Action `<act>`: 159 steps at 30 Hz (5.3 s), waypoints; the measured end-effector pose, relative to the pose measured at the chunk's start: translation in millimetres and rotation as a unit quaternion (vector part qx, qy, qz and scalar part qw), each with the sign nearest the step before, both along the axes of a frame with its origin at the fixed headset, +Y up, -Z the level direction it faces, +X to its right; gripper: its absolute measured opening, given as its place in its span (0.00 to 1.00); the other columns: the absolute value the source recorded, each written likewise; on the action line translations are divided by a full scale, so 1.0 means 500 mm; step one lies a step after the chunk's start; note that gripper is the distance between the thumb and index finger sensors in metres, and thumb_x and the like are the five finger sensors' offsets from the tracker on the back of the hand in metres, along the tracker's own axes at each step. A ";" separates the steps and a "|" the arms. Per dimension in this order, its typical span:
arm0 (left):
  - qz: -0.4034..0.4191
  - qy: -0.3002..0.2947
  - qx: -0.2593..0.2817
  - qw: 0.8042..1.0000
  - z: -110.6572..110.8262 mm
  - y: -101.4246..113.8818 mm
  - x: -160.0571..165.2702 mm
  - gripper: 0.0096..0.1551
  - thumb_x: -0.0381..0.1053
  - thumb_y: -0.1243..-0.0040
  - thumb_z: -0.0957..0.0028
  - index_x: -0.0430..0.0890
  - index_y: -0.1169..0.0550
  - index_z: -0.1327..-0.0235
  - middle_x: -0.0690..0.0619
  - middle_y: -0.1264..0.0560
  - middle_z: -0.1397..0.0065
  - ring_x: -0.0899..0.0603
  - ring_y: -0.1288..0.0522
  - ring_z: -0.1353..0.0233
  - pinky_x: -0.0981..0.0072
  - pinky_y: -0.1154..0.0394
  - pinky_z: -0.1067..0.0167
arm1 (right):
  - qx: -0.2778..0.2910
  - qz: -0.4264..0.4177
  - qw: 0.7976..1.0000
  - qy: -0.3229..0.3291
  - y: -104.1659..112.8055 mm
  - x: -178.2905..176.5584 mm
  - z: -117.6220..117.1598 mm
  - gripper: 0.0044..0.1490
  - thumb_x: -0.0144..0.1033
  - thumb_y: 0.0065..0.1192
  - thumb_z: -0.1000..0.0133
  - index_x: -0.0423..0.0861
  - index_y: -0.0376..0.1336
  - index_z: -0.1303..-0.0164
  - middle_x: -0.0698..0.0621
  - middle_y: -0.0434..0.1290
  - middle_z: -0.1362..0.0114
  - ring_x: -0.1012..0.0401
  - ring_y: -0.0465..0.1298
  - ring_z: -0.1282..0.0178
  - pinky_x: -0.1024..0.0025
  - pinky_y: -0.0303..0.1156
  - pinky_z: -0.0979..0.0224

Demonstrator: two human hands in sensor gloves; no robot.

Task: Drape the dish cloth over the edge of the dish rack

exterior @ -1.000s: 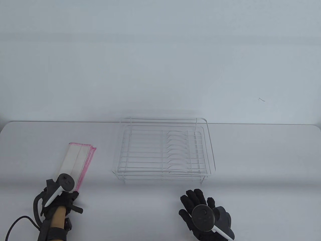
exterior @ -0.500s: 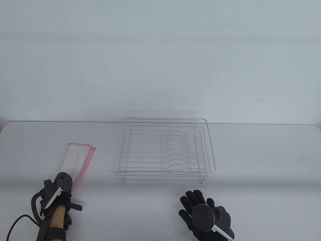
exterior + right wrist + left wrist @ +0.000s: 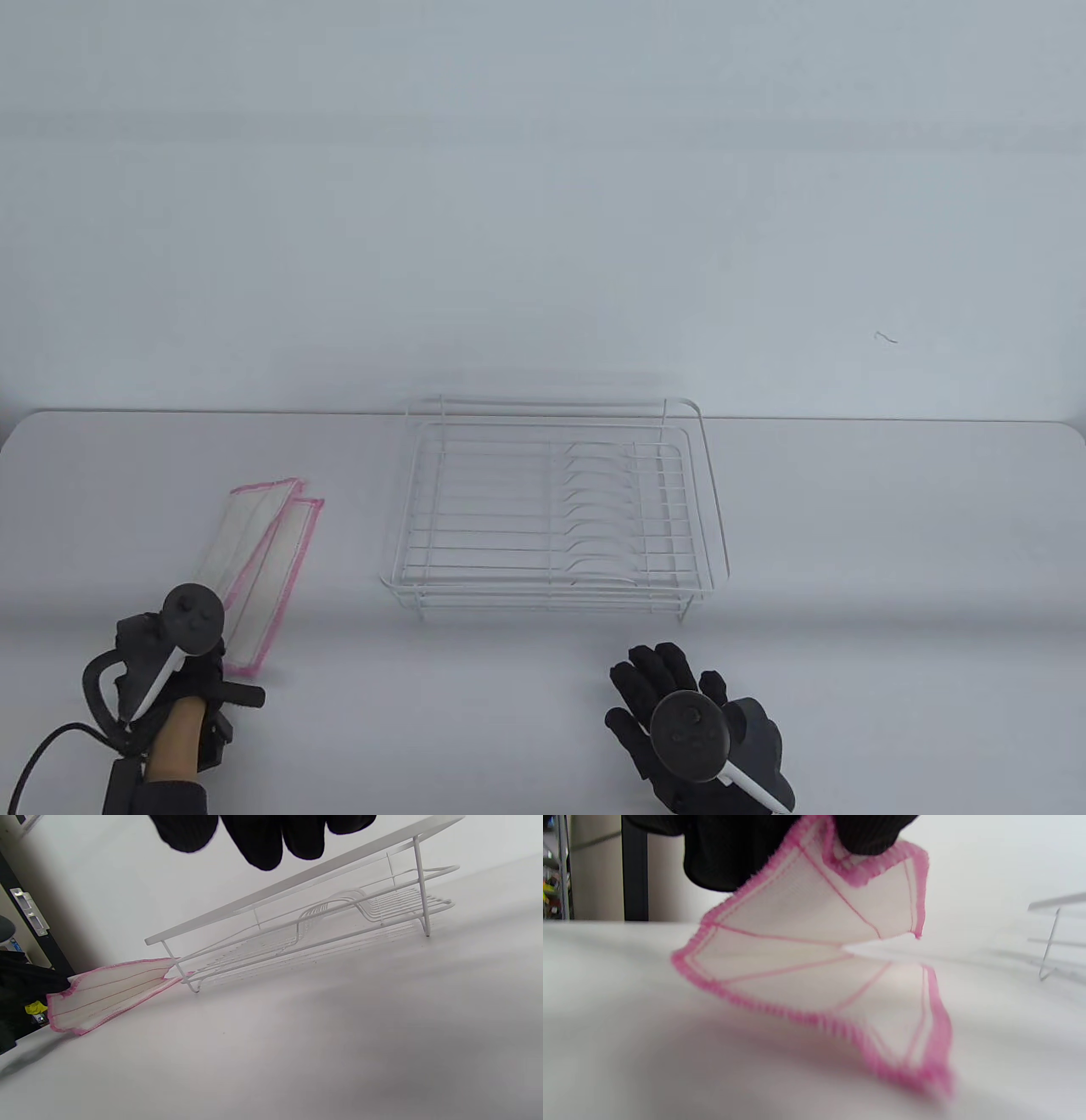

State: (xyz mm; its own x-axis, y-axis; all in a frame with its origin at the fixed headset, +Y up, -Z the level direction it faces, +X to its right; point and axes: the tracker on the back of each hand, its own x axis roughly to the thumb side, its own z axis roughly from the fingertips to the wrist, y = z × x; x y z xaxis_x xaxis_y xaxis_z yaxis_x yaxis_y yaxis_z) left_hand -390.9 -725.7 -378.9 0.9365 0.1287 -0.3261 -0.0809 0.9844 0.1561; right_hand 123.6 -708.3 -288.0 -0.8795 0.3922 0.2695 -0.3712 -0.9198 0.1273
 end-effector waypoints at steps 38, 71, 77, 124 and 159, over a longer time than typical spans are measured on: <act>0.350 -0.437 0.287 0.777 0.205 0.176 0.410 0.22 0.48 0.49 0.36 0.44 0.23 0.34 0.41 0.19 0.40 0.37 0.20 0.41 0.35 0.29 0.36 | 0.198 -0.295 0.934 -0.033 0.124 0.126 0.043 0.38 0.52 0.52 0.35 0.45 0.51 0.19 0.44 0.61 0.19 0.51 0.69 0.24 0.47 0.62 0.24; -0.002 -0.335 0.058 0.940 -0.041 0.241 0.452 0.21 0.51 0.46 0.38 0.42 0.20 0.40 0.40 0.16 0.46 0.37 0.18 0.45 0.34 0.29 0.38 | 0.112 -0.063 0.981 -0.144 0.195 0.068 -0.194 0.22 0.44 0.53 0.34 0.47 0.66 0.35 0.47 0.76 0.38 0.57 0.79 0.45 0.58 0.72 0.38; -0.019 -0.292 0.012 0.956 -0.143 0.206 0.476 0.21 0.50 0.46 0.38 0.43 0.19 0.40 0.40 0.16 0.44 0.36 0.19 0.42 0.29 0.34 0.35 | 0.057 0.009 0.982 -0.179 0.163 0.047 -0.306 0.22 0.43 0.54 0.34 0.47 0.66 0.35 0.47 0.77 0.38 0.57 0.79 0.45 0.58 0.72 0.39; 0.027 -0.381 0.054 0.923 0.152 0.145 0.503 0.35 0.53 0.57 0.32 0.37 0.40 0.16 0.29 0.44 0.15 0.20 0.52 0.18 0.16 0.59 0.35 | 0.144 0.048 0.986 -0.070 0.107 0.029 0.021 0.35 0.47 0.44 0.31 0.45 0.49 0.16 0.42 0.44 0.09 0.43 0.40 0.09 0.31 0.34 0.21; 0.059 -0.389 0.038 0.919 0.157 0.067 0.501 0.34 0.52 0.55 0.33 0.37 0.39 0.17 0.29 0.44 0.16 0.20 0.51 0.18 0.16 0.59 0.35 | 0.097 0.026 0.992 -0.071 0.031 0.034 0.018 0.34 0.47 0.44 0.31 0.45 0.51 0.17 0.42 0.47 0.10 0.43 0.43 0.09 0.30 0.36 0.21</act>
